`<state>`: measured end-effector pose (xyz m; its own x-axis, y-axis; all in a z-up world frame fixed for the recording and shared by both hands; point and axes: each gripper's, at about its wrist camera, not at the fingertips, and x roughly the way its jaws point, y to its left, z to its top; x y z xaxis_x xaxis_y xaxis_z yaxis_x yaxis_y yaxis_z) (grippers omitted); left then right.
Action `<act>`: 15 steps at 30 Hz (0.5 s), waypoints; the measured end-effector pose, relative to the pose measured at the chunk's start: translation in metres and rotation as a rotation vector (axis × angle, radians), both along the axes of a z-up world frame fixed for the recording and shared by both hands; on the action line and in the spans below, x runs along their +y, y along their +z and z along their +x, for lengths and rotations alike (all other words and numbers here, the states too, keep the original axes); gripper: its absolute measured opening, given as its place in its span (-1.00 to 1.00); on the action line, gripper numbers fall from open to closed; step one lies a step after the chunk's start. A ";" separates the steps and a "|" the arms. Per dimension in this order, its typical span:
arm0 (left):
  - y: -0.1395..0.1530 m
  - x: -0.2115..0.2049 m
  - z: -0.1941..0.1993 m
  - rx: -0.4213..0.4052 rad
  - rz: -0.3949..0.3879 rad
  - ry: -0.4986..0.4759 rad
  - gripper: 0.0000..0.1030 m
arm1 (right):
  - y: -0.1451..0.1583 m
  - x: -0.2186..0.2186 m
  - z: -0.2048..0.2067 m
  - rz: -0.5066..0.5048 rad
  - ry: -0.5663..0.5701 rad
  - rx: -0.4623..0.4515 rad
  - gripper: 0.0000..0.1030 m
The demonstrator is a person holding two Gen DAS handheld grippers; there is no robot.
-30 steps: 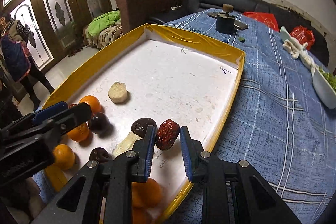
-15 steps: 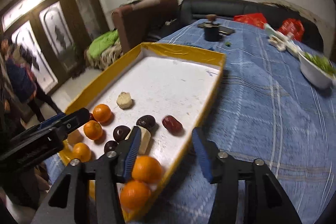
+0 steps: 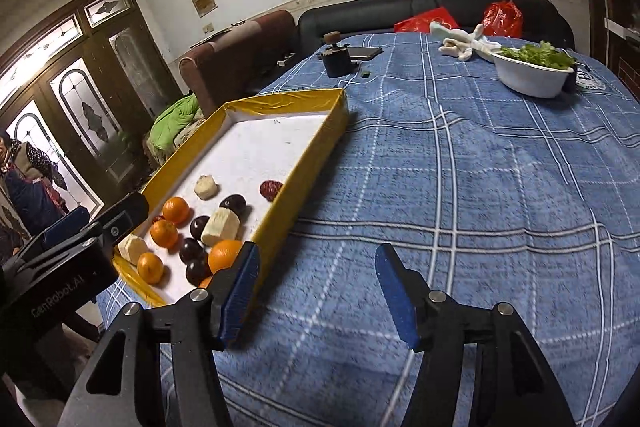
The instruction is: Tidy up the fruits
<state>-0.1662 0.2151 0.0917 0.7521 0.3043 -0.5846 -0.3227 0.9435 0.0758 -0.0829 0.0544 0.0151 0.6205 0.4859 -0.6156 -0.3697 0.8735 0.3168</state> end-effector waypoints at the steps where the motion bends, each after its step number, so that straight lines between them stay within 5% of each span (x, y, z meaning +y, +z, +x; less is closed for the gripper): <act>1: -0.001 -0.003 -0.001 0.004 -0.001 -0.005 0.88 | 0.000 -0.002 -0.003 -0.004 -0.002 -0.003 0.30; 15: 0.006 -0.033 -0.018 -0.013 0.037 -0.051 0.88 | 0.004 -0.021 -0.023 -0.018 -0.029 -0.053 0.41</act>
